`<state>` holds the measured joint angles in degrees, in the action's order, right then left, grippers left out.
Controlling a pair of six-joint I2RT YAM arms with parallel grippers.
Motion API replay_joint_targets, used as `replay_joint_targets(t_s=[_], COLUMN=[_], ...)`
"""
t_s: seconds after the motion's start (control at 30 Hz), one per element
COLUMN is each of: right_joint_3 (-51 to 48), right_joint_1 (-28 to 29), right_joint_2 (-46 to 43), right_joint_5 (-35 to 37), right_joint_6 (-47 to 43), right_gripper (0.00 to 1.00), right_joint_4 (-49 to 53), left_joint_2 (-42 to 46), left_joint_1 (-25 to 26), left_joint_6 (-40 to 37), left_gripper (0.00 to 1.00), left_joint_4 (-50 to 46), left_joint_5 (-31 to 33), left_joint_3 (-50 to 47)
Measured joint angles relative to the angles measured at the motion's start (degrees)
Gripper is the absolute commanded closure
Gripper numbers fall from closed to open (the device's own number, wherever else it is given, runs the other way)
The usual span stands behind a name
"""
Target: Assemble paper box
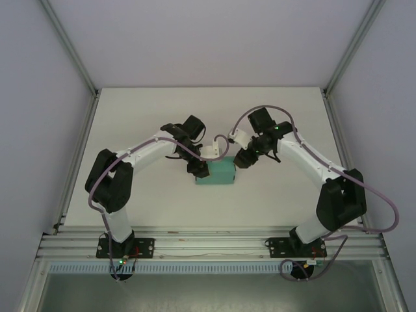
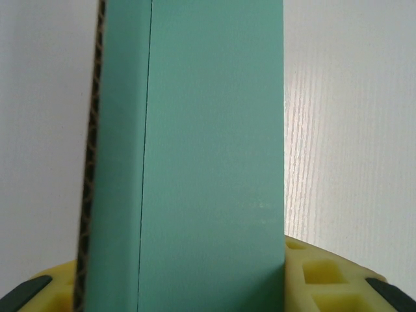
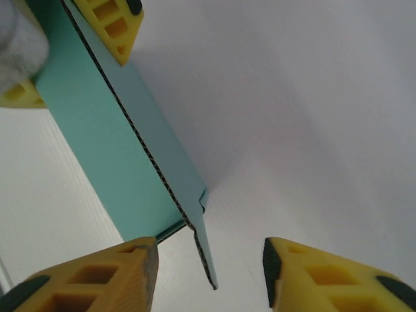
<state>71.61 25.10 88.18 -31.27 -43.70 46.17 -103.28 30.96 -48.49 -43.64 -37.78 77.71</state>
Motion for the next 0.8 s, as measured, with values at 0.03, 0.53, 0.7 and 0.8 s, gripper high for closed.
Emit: replay_joint_targets(t_s=[0.03,0.53,0.7,0.8], right_joint_3=[0.0,0.0,-1.6,-2.9], right_joint_1=[0.0,0.1,2.0,3.7], right_joint_2=[0.4,2.2,1.0,-0.2], right_joint_5=[0.0,0.3,3.9,7.1], right_joint_6=[0.2,5.5,17.9,28.1], right_gripper=[0.62,1.00,1.00,1.00], right_joint_4=[-0.1,-1.7,-5.7,-7.5], left_joint_2=[0.0,0.0,0.0,0.1], left_joint_1=[0.0,0.0,0.0,0.2], left_joint_6=[0.1,4.6,7.0,7.6], left_gripper=[0.68,0.67,0.68,0.68], left_joint_4=[0.3,3.9,5.6,6.1], left_joint_5=[0.0,0.8,1.8,2.5], left_joint_3=[-0.1,-0.9,-1.4,-1.7])
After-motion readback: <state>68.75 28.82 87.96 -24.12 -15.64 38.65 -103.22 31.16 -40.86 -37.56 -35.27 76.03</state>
